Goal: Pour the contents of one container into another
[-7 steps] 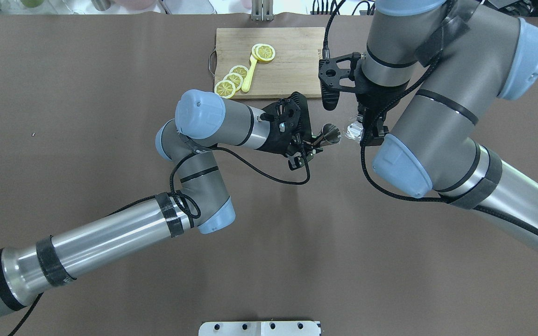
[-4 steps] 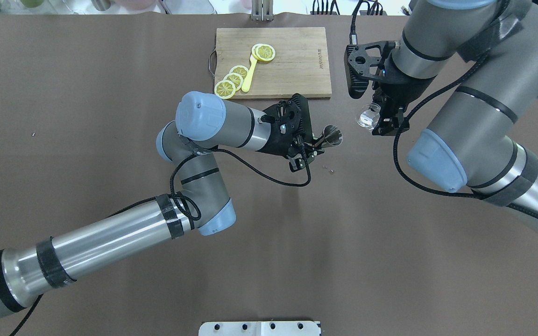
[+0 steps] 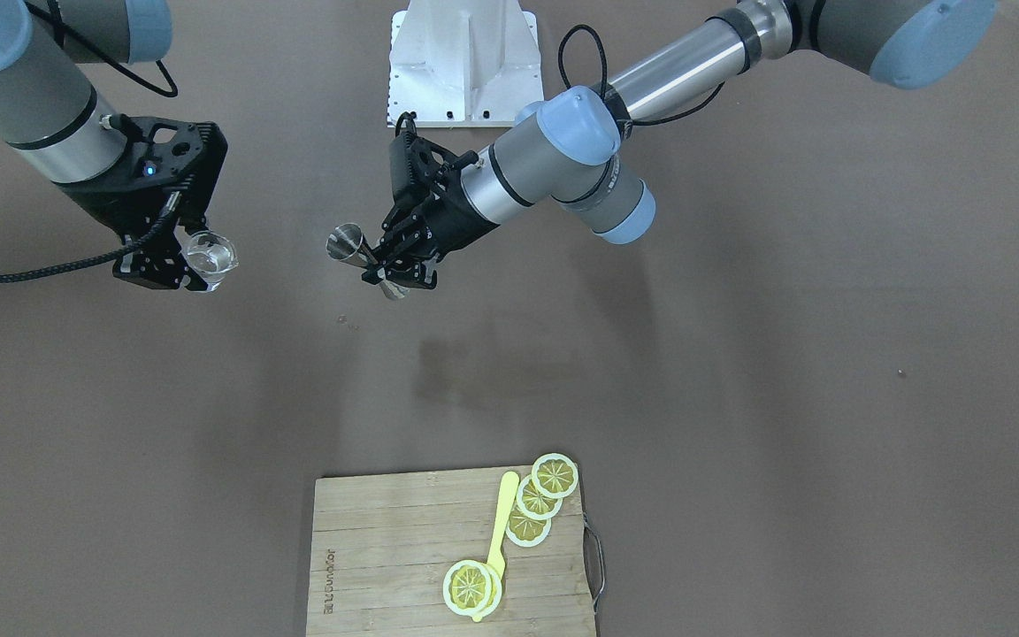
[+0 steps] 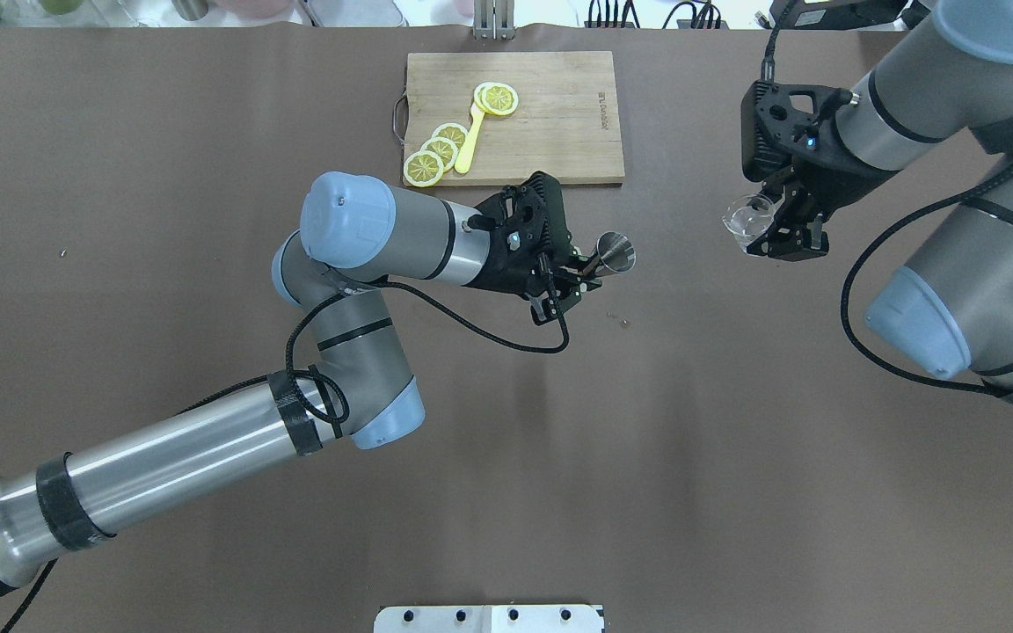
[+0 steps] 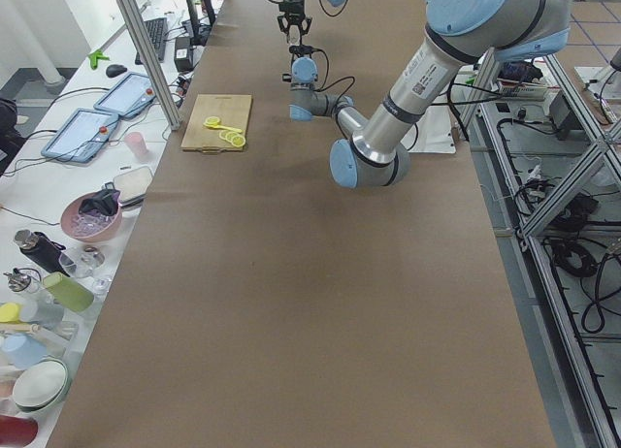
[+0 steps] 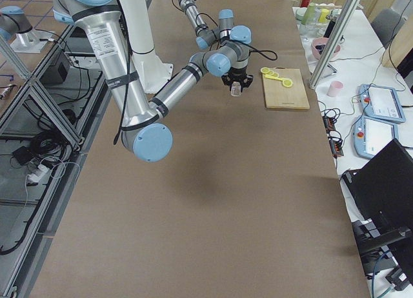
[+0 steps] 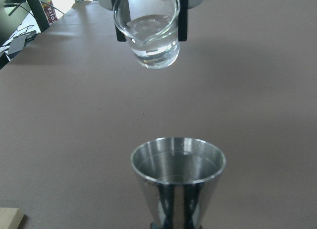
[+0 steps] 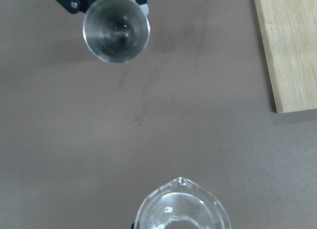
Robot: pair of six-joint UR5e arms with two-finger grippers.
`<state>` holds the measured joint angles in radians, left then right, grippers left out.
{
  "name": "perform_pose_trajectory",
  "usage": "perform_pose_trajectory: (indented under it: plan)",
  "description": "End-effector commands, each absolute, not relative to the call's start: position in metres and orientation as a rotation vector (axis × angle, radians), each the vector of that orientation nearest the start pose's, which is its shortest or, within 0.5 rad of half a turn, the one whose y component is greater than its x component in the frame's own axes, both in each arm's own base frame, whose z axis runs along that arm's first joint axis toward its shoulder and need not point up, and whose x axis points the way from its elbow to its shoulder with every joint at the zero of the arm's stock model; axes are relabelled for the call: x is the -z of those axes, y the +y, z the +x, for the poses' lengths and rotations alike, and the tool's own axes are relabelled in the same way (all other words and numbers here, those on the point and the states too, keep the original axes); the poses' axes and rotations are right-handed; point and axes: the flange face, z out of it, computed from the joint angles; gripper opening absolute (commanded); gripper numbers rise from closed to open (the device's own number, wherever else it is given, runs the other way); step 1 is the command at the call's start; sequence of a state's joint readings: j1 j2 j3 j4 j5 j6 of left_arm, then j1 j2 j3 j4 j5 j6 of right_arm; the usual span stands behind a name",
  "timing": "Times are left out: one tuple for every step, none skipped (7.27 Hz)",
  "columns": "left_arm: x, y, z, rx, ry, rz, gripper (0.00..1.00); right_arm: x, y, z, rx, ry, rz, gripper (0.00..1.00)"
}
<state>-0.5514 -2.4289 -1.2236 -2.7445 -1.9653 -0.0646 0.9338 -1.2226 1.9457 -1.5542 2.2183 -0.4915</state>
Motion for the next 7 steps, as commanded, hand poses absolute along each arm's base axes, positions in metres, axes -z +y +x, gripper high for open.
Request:
perform_pose_trajectory:
  plan:
    - [-0.152,-0.48,0.561,-0.992,1.172,1.346,0.0,-0.357,-0.495,-0.239,1.111,-0.737,0.721,0.0]
    - [-0.167,-0.485,0.546,-0.914,1.167,1.332,0.0,-0.391,-0.494,-0.22,1.013,-0.75,0.714,0.0]
    - [-0.183,-0.483,0.534,-0.838,1.176,1.327,0.0,-0.431,-0.497,-0.201,0.926,-0.758,0.721,0.0]
    - [-0.197,-0.484,0.517,-0.794,1.155,1.339,0.0,-0.472,-0.5,-0.186,0.821,-0.783,0.741,0.0]
    - [-0.216,-0.483,0.497,-0.669,1.127,1.332,0.0,-0.503,-0.5,-0.18,0.725,-0.817,0.759,0.0]
    - [-0.23,-0.478,0.478,-0.567,1.096,1.349,0.0,-0.531,-0.5,-0.177,0.662,-0.846,0.783,0.0]
    - [-0.244,-0.475,0.459,-0.49,1.054,1.394,0.0,-0.562,-0.499,-0.172,0.599,-0.864,0.81,0.0]
